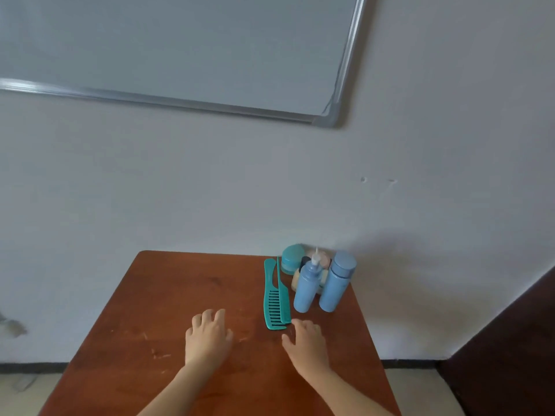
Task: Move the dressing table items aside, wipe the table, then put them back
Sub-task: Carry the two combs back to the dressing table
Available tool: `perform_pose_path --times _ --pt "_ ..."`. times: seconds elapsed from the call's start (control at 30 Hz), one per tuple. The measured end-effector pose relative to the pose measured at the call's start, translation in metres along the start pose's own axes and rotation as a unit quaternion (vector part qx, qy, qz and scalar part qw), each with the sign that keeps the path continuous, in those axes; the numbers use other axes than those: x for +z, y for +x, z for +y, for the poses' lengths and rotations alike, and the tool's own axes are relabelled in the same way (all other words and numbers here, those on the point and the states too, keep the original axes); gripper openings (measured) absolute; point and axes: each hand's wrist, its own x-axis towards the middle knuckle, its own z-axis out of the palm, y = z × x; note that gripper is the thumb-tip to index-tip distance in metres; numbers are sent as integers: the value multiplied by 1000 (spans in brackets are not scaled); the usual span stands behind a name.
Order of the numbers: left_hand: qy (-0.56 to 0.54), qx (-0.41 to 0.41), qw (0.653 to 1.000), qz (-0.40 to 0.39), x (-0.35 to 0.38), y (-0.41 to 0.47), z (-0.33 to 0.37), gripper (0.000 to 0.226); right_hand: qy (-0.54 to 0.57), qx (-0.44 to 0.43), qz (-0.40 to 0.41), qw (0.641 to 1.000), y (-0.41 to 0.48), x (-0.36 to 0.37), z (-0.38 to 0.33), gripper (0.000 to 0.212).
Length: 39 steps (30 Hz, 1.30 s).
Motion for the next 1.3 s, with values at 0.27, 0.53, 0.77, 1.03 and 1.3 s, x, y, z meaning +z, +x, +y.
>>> perform_pose_path --times 0.27,0.53,0.77,1.03,1.3 --pt "56 74 994 -60 18 46 31 51 17 6 19 1000 40 18 -8 45" --pt "179 262 933 -168 30 74 40 67 -17 36 54 998 48 23 -18 39" --pt "255 327 901 -129 21 88 37 50 -56 65 102 991 49 35 -33 42" --pt "252 257 930 -71 -4 100 -18 38 -60 89 89 990 43 45 -68 40" --pt "151 42 985 -70 9 98 10 82 -12 163 47 985 61 37 -68 34"
